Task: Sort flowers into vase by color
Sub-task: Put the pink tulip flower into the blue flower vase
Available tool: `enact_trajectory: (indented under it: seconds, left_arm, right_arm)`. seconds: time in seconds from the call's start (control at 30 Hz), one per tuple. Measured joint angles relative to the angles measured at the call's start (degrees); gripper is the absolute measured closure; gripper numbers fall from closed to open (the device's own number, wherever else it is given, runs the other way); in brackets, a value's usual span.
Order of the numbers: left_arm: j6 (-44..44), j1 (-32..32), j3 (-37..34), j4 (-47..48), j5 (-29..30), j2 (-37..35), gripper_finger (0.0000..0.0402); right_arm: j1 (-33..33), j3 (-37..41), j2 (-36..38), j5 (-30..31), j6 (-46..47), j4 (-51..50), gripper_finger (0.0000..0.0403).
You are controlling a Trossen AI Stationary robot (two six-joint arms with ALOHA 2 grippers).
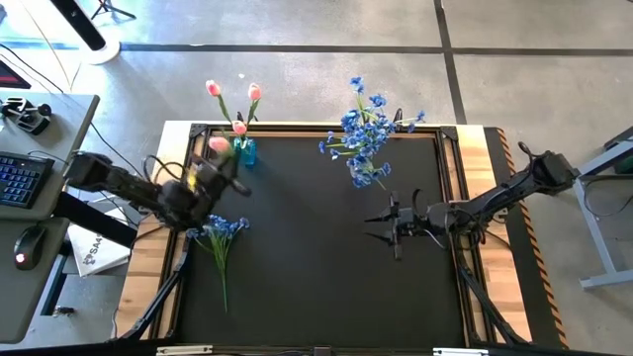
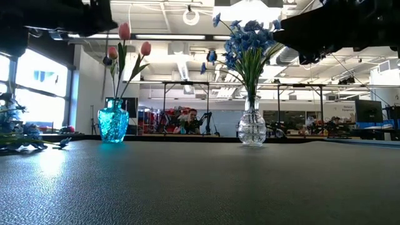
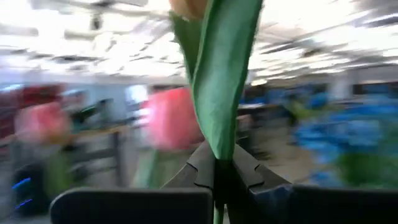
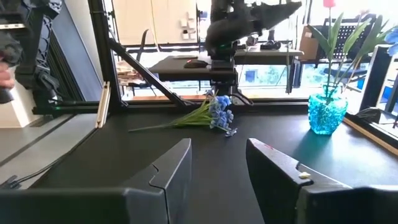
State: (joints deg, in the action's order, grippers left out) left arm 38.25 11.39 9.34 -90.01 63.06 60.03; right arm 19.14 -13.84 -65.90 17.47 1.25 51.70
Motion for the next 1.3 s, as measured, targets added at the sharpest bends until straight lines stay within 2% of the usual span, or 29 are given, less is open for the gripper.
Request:
enact_trajectory:
  seconds: [0.1,0.23,0.37,0.57,0.8,1.03,1.17,1.3]
  left_arm:
    - [2.31,-4.60,-0.20,0.49,1.39,-2.72,0.0401]
    - [3.41,-10.45,-0.15,0.05,-7.17,-5.87,0.0401]
    - [0.49,-17.43,-0.15,0.06,-14.33,-7.57,0.0401]
    - [-11.76,-30.70,-0.15,0.83,-24.10,-7.35,0.0401]
    - [-26.56,-40.98,-0.15,14.88,-29.85,-6.99,0.0401]
    - [-27.24,-42.20,-0.15,19.70,-30.32,-7.02,0.0398]
    - [-27.65,-42.20,-0.15,21.75,-24.91,-7.02,0.0383]
    - [-30.22,-42.20,-0.15,27.47,-23.95,-7.04,0.0359]
  right_arm:
    - [0.00,-0.01,-0.01,0.01,-0.04,0.04,0.0254]
    - [-0.01,-0.01,-0.01,0.15,0.04,-0.04,0.0254]
    - [0.00,-0.03,-0.01,1.01,0.23,0.02,0.0254]
    - [0.00,-0.03,-0.01,1.19,0.25,0.04,0.0254]
    - [0.00,-0.03,-0.01,1.22,-0.01,0.04,0.0254]
    - [0.00,-0.05,-0.01,1.27,0.25,0.04,0.0254]
    - [0.00,-0.07,-0.01,1.40,1.18,0.04,0.0254]
    - [0.00,-0.07,-0.01,1.38,1.52,0.04,0.0254]
